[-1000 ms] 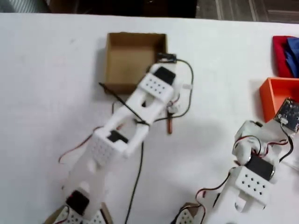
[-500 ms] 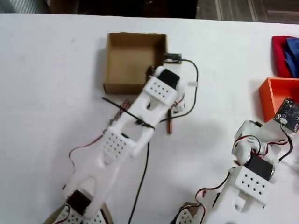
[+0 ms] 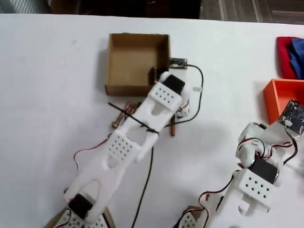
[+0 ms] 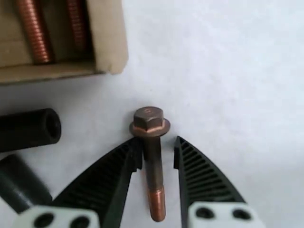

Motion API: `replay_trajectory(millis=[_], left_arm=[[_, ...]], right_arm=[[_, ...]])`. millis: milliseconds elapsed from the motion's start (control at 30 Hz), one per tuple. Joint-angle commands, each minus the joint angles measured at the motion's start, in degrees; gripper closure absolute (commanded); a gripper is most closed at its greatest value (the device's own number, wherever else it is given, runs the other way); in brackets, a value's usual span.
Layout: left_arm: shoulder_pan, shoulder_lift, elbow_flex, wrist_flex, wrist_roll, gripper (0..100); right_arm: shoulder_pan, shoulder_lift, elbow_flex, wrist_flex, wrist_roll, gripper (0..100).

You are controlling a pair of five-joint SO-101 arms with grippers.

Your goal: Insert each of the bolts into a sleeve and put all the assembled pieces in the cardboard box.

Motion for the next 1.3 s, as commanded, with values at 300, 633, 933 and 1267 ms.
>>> replay_trajectory(millis=[300, 633, 933, 1267], left_arm=[[-0.6, -0.5, -2.1, 0.5, -0.1, 97], [-0.4, -5.5, -2.8, 6.2, -22.2, 97], [0.0, -7.6, 1.1, 6.5, -22.0, 97], [0.5, -21.5, 28.4, 6.2, -22.0, 97]], right_arm=[[0.0, -1.8, -0.3, -1.2, -0.5, 97.7], [0.0, -1.8, -0.2, -1.2, -0.5, 97.7], [0.0, -1.8, -0.2, -1.2, -0.5, 97.7], [-0.7, -1.8, -0.2, -1.1, -0.5, 97.7]])
